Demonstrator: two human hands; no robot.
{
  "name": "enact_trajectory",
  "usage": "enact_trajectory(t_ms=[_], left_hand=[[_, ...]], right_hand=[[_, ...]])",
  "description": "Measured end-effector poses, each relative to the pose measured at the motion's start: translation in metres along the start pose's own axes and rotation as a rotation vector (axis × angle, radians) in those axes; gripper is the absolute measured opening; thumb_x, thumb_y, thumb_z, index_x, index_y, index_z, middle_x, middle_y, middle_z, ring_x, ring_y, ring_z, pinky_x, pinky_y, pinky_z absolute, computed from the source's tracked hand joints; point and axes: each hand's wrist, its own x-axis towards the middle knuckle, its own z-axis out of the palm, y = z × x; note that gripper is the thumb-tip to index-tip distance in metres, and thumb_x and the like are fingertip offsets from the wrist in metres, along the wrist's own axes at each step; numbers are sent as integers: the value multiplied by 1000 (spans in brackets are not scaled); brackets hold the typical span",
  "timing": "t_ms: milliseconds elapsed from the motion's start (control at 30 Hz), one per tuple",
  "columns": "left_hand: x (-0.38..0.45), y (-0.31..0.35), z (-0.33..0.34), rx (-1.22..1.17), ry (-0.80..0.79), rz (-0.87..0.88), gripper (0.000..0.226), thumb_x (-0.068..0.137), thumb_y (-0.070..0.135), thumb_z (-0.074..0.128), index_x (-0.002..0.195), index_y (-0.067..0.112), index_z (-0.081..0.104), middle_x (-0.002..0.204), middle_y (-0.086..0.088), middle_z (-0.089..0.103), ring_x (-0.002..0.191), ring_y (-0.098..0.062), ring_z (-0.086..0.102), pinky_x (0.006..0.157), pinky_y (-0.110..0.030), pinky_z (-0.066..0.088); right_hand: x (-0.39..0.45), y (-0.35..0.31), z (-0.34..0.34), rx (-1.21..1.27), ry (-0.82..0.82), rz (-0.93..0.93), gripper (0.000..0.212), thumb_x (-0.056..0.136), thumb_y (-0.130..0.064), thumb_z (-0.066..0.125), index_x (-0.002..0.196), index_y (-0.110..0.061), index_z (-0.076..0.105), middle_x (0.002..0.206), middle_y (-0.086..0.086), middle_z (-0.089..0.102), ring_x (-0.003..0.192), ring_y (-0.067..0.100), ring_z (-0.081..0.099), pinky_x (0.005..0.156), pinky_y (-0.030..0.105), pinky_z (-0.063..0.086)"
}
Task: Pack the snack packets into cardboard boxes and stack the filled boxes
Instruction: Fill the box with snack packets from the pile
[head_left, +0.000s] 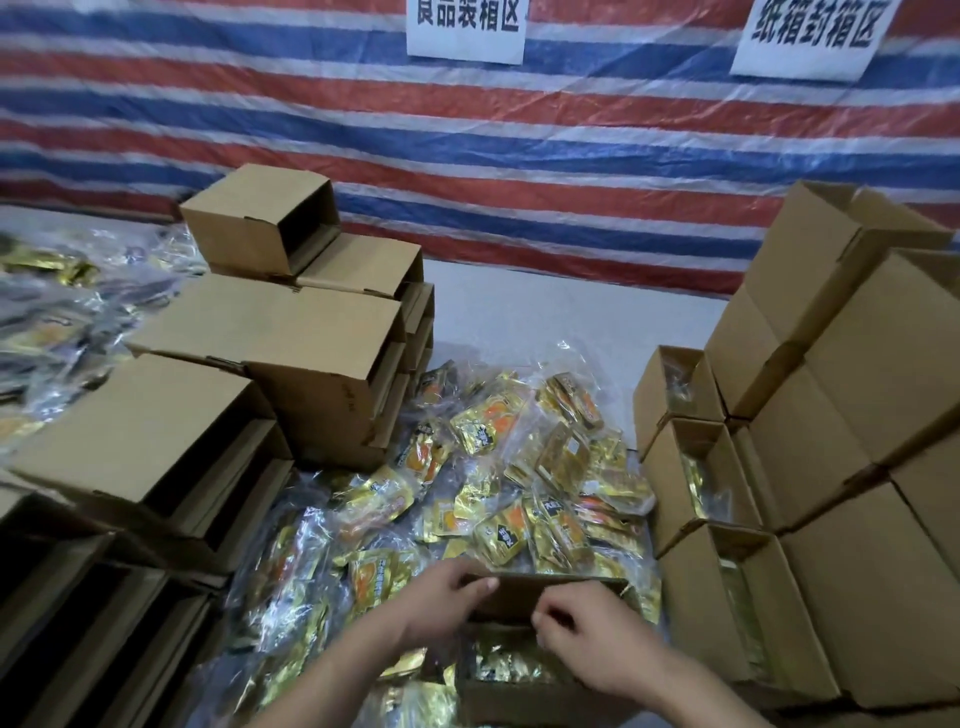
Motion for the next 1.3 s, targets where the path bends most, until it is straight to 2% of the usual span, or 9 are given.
enact_trajectory(t_ms=[100, 300, 400, 500, 633, 767, 967, 1167, 1300], left_hand=[[-7, -3, -19, 63, 18, 17, 22, 103, 43, 46, 108, 31, 64, 100, 7, 65, 92, -7, 61, 78, -21, 49], [-8, -17, -35, 213, 2, 25, 16, 101, 45, 49, 102, 36, 62, 104, 13, 63, 95, -2, 58, 82, -22, 48], [-9, -20, -33, 221, -11, -10, 18, 100, 49, 48, 108, 40, 61, 109, 15, 61, 101, -1, 56, 85, -22, 45], [-13, -24, -29, 182, -44, -57, 21, 100, 51, 48, 112, 39, 61, 113, 13, 60, 106, -5, 56, 94, -30, 47], [-18, -32, -22, 91, -73, -62, 20, 99, 48, 52, 107, 37, 65, 112, 13, 63, 108, -3, 57, 96, -26, 45], [-14, -28, -20, 3, -62, -62, 28, 97, 53, 55, 109, 31, 67, 109, 14, 67, 97, 10, 59, 77, -6, 43], [32, 10, -24, 51, 127, -20, 26, 101, 49, 49, 102, 29, 65, 96, 8, 68, 85, 0, 61, 68, -13, 47], [117, 68, -21, 291, 332, 90, 20, 103, 30, 48, 103, 18, 63, 99, -1, 69, 78, -6, 60, 62, -22, 43], [176, 88, -13, 463, 374, 61, 36, 101, 35, 50, 126, 12, 59, 114, -6, 67, 85, -16, 60, 74, -28, 48]], right_hand=[[-3, -8, -9, -117, 252, -163, 5, 97, -39, 53, 94, -42, 55, 93, -25, 51, 87, -9, 51, 74, 10, 38], [18, -4, 12, -363, 252, -113, 47, 95, -40, 51, 141, -30, 44, 140, -13, 41, 134, 10, 34, 120, 36, 18], [26, 1, 19, -369, 100, -44, 26, 94, -35, 49, 117, -25, 57, 113, -4, 63, 108, 15, 61, 92, 31, 47], [29, 1, 17, -357, 29, -20, 10, 88, -37, 51, 89, -28, 56, 79, -9, 56, 73, 7, 56, 58, 20, 38], [27, 6, 19, -331, -40, -13, 13, 83, -42, 54, 86, -29, 57, 77, -13, 55, 74, 6, 55, 60, 18, 35], [25, 7, 21, -205, -57, 42, 16, 83, -45, 58, 89, -30, 61, 79, -14, 57, 78, 4, 59, 58, 14, 34], [20, 9, 10, 117, -4, 152, 67, 65, -92, 49, 98, -38, 68, 90, -17, 68, 85, -5, 61, 77, 20, 48], [28, 12, -9, 270, 86, 227, 54, 89, -75, 37, 77, -27, 59, 79, -5, 61, 83, 13, 61, 73, 32, 47], [39, 16, -22, 330, 209, 260, 50, 98, -64, 37, 70, -24, 51, 72, -4, 55, 69, 12, 54, 62, 33, 39]])
